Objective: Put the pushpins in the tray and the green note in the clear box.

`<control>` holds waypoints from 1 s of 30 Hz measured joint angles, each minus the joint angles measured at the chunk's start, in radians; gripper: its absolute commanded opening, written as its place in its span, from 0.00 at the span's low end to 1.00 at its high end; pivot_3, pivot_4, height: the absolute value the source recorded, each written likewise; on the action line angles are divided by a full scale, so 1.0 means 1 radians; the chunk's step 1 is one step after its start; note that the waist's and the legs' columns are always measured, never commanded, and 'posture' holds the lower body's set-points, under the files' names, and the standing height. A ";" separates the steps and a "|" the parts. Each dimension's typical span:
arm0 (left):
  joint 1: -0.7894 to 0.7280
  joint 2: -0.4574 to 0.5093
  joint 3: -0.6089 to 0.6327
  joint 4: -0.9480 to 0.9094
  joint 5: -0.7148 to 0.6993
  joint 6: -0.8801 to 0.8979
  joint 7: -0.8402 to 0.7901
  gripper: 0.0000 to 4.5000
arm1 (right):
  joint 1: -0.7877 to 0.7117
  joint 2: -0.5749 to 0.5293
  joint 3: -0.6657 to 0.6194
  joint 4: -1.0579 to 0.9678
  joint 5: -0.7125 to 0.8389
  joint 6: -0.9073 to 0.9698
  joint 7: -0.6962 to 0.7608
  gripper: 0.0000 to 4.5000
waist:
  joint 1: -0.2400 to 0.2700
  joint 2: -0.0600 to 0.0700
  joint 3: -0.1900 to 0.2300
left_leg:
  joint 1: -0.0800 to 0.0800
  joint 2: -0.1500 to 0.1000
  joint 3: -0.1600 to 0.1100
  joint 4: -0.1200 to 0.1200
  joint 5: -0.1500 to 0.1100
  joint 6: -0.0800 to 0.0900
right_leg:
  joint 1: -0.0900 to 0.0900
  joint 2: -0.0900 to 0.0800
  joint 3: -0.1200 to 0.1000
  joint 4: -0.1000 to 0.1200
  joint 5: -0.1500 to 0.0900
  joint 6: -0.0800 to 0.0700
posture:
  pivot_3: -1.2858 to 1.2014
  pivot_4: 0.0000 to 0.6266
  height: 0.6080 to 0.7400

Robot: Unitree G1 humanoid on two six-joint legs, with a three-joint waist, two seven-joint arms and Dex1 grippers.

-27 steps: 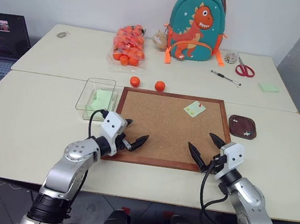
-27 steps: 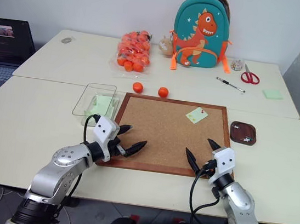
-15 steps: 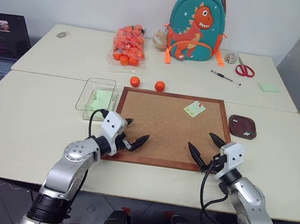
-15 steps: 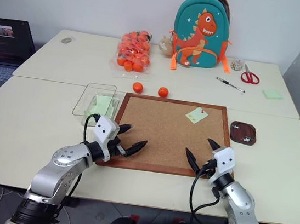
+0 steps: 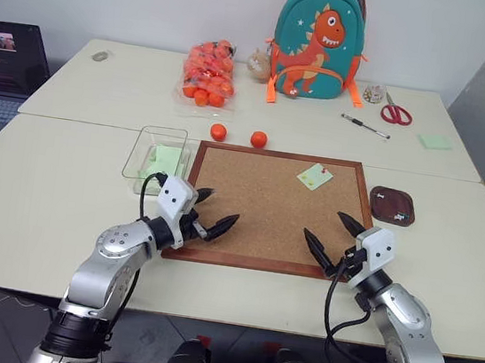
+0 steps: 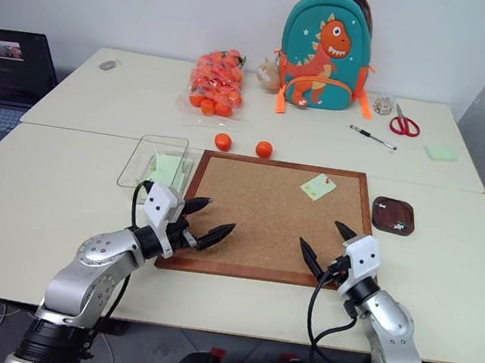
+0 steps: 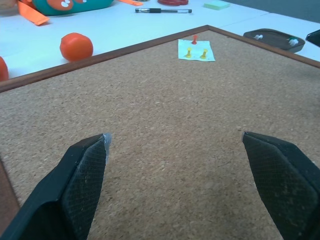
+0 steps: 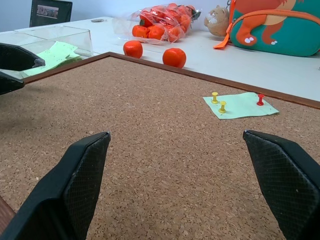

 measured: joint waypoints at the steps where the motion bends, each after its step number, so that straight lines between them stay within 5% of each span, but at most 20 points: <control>1: -0.005 0.000 0.000 0.001 0.000 0.000 -0.003 0.99 | 0.000 0.000 0.000 0.000 0.000 0.000 0.000 1.00 | 0.000 0.000 0.000 | 0.000 0.000 0.000 0.000 0.000 0.000 | 0.000 0.000 0.000 0.000 0.000 0.000 | 0.52 0.24 1.00; 11: -0.103 0.037 -0.060 0.022 0.015 0.012 -0.066 0.99 | 0.013 -0.034 0.002 -0.035 0.009 0.026 0.035 1.00 | -0.001 0.000 0.000 | 0.000 -0.001 0.000 0.000 0.000 0.000 | 0.000 0.000 0.000 0.000 0.000 0.000 | 0.52 0.24 1.00; 30: -0.263 0.011 -0.198 0.279 0.135 -0.086 -0.141 0.27 | 0.001 -0.107 -0.013 -0.120 0.079 0.127 0.074 1.00 | 0.000 0.000 0.000 | 0.000 -0.001 0.000 0.000 0.000 0.000 | 0.000 0.001 0.000 0.000 0.000 0.000 | 0.52 0.24 1.00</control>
